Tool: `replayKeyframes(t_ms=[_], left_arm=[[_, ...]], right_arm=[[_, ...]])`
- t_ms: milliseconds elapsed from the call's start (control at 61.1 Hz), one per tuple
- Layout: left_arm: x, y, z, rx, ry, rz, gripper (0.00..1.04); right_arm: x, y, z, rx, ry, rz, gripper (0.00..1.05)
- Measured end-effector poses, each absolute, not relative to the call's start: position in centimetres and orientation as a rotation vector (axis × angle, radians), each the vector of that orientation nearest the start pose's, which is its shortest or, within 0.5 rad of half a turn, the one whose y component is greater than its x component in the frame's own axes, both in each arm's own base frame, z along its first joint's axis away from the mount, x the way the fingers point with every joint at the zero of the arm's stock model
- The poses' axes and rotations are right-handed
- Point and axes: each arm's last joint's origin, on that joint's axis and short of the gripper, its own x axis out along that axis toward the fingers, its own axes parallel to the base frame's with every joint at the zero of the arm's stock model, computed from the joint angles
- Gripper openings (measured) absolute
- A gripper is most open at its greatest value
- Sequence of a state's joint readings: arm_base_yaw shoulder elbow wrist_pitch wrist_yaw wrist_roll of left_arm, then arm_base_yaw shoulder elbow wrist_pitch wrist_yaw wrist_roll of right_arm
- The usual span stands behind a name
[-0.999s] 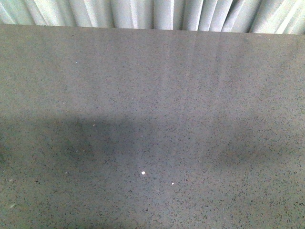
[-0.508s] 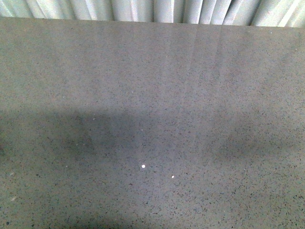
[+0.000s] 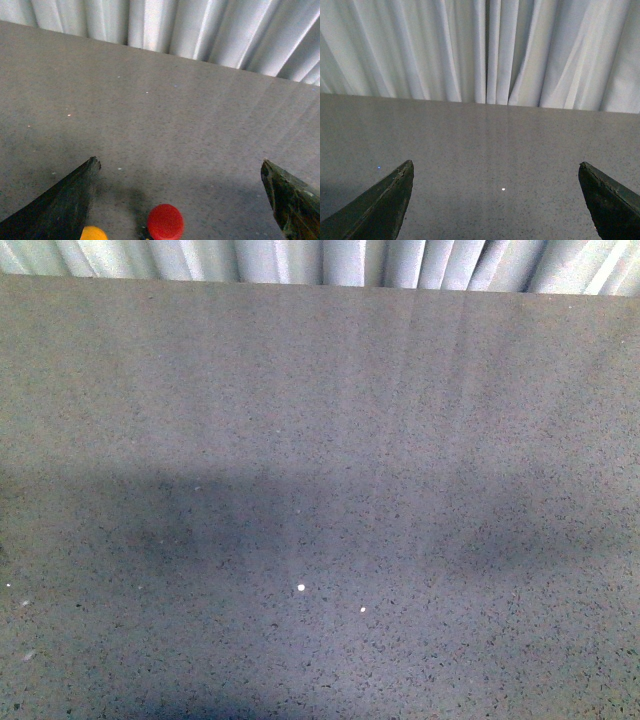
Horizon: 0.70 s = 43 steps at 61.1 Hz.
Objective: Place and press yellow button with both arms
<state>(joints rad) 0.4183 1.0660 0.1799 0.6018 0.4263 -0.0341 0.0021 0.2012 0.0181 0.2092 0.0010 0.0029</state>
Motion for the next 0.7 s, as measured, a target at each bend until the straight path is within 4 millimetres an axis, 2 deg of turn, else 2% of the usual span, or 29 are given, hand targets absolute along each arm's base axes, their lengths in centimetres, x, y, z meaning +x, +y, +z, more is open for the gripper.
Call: replayKeyframes(t_ms=[65,213,458,704], left_arm=[[18.3,7.7,14.4,-0.147,0.29,0.036,0.96],[18.9,9.3,12.1,-0.157,0.349,0.066,0.96],[19.3,11.0,10.2,-0.153,0.388,0.106,0.96],[18.9,11.3,9.2,-0.135,0.408,0.102,0.96]], right_arm=[[11.0,0.0,17.3,0.003,-0.026,0.001,0.96],[11.0,0.0,17.3,0.003,-0.025,0.0,0.96],[11.0,0.0,17.3,0.003,-0.026,0.0,0.96],[11.0,0.0,17.3,0.003,-0.025,0.0,0.96]])
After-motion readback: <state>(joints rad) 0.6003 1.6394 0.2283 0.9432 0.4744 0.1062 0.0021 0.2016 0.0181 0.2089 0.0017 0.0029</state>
